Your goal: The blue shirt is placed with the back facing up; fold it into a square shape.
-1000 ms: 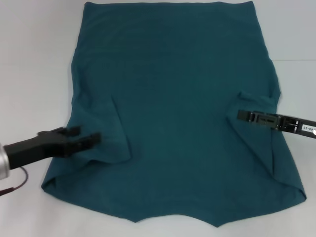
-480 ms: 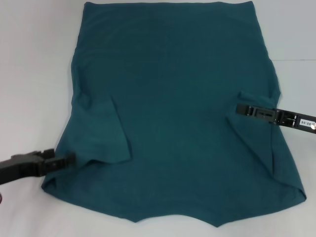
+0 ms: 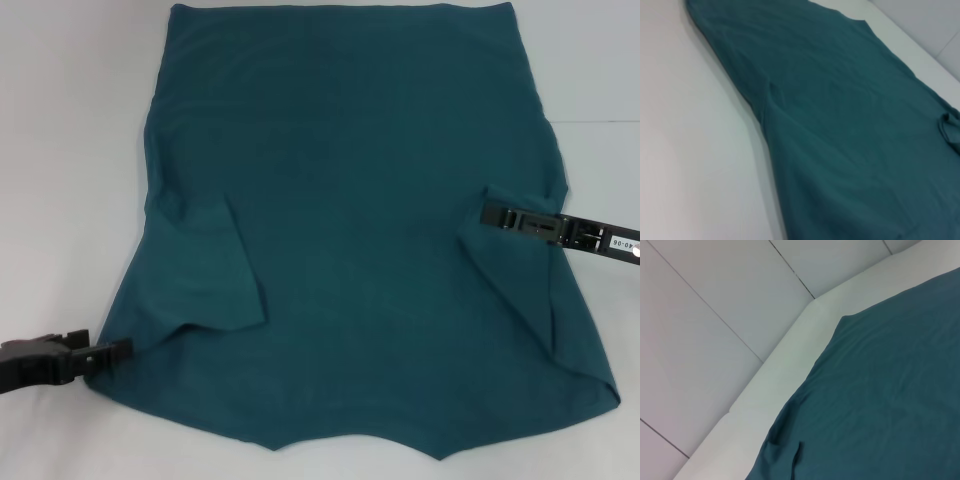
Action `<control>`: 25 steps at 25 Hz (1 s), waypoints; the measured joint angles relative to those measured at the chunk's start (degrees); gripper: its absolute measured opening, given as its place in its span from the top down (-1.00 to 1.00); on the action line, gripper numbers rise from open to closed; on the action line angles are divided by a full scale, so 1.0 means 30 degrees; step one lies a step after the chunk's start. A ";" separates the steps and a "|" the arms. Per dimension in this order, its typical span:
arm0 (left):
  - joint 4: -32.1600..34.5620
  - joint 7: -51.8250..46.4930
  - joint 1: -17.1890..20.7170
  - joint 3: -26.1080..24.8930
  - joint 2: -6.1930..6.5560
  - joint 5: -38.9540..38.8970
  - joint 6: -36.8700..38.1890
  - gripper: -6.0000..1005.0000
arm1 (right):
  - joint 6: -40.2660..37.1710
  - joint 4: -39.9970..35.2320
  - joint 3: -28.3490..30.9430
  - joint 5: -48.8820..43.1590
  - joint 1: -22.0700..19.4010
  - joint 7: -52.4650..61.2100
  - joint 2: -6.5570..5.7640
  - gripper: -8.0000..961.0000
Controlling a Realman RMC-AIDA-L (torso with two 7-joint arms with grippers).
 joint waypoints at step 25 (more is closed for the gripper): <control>0.0130 -0.0022 -0.0272 0.0439 0.0001 0.1592 0.0821 -0.69 | -0.0016 -0.0012 -0.0001 -0.0016 0.0147 0.0055 -0.0048 -0.90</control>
